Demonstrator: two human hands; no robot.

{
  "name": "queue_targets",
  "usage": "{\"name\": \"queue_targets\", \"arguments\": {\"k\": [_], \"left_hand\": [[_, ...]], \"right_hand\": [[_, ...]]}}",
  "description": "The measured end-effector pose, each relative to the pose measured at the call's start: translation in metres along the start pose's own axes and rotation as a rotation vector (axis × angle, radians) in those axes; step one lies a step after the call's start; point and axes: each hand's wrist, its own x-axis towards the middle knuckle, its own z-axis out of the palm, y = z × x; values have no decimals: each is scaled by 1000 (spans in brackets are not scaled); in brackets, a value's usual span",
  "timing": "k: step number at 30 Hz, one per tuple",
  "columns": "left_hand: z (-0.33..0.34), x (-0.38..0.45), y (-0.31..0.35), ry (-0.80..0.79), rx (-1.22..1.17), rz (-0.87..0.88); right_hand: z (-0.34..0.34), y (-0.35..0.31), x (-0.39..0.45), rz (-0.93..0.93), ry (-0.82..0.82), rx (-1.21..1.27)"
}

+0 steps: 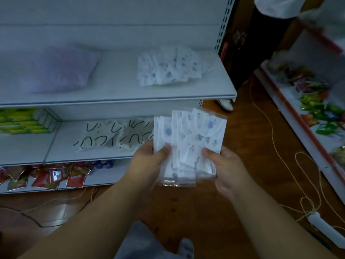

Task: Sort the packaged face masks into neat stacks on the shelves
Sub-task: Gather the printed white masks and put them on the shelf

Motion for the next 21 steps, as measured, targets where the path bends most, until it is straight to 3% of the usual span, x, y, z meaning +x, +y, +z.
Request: {"name": "queue_targets", "arguments": {"k": [5, 8, 13, 21], "left_hand": [[-7, 17, 33, 68, -66, 33], [-19, 41, 65, 15, -28, 27], [-33, 95, 125, -42, 87, 186], [-26, 190, 192, 155, 236, 285]], "right_hand": [[29, -32, 20, -69, -40, -105], [57, -52, 44, -78, -32, -169], [101, -102, 94, -177, 32, -275], [144, -177, 175, -400, 203, -527]]}}
